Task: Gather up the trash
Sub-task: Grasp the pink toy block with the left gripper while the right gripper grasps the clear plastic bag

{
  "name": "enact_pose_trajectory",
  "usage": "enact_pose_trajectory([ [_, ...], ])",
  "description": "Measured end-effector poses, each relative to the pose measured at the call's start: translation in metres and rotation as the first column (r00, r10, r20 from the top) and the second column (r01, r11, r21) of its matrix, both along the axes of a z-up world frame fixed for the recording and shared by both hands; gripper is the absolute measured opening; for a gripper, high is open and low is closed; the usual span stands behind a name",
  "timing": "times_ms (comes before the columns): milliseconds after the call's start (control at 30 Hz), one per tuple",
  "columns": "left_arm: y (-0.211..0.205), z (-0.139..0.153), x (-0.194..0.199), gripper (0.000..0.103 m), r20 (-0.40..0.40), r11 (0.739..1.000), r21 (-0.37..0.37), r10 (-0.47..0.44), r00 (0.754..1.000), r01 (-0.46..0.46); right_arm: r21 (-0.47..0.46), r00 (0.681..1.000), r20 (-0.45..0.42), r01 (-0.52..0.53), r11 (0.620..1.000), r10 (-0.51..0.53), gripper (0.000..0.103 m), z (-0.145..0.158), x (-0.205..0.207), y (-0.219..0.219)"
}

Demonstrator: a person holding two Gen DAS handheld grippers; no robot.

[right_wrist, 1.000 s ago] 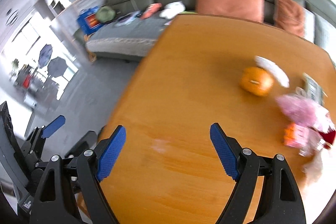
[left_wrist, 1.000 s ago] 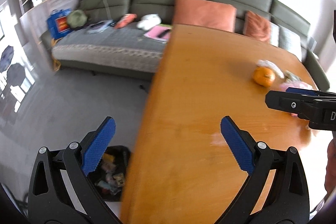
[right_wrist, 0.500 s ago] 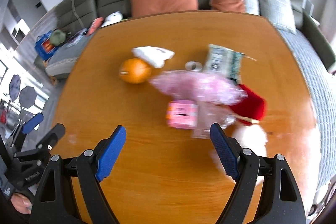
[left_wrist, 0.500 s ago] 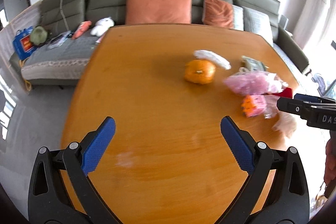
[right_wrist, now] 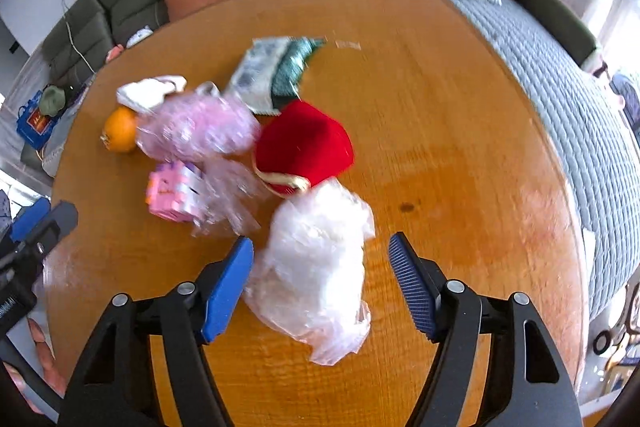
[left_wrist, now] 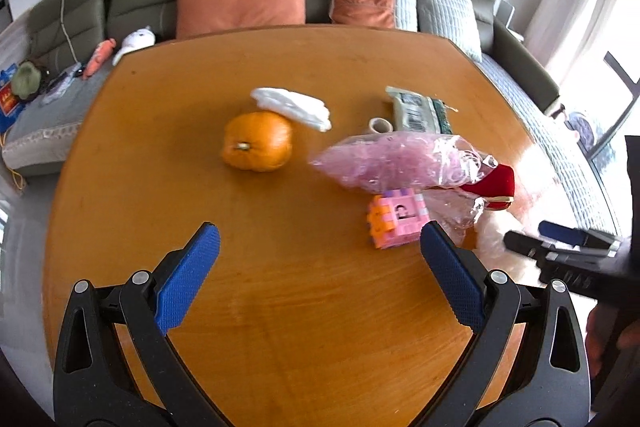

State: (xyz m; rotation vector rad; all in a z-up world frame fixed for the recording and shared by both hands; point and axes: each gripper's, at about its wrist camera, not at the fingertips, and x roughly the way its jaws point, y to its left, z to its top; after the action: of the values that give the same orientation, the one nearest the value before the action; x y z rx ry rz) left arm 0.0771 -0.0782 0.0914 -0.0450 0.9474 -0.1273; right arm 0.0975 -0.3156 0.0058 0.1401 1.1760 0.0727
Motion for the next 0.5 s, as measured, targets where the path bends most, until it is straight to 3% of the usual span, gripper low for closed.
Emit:
enact_pose_trajectory([
  [300, -0.038, -0.024, 0.028, 0.097, -0.063, 0.998, 0.018, -0.053, 0.997, 0.054, 0.034, 0.998, -0.020, -0.058, 0.998, 0.059, 0.062, -0.021, 0.002, 0.005],
  [433, -0.050, -0.037, 0.042, 0.097, -0.077, 0.997, 0.047, -0.061, 0.995, 0.065, 0.100, 0.997, -0.038, -0.070, 0.993, 0.074, 0.051, -0.024, 0.000, 0.002],
  [500, -0.052, -0.043, 0.048, 0.096, -0.088, 0.996, 0.062, -0.057, 0.994, 0.063, 0.091, 0.996, -0.026, -0.082, 0.992, 0.084, 0.049, -0.021, -0.002, 0.002],
])
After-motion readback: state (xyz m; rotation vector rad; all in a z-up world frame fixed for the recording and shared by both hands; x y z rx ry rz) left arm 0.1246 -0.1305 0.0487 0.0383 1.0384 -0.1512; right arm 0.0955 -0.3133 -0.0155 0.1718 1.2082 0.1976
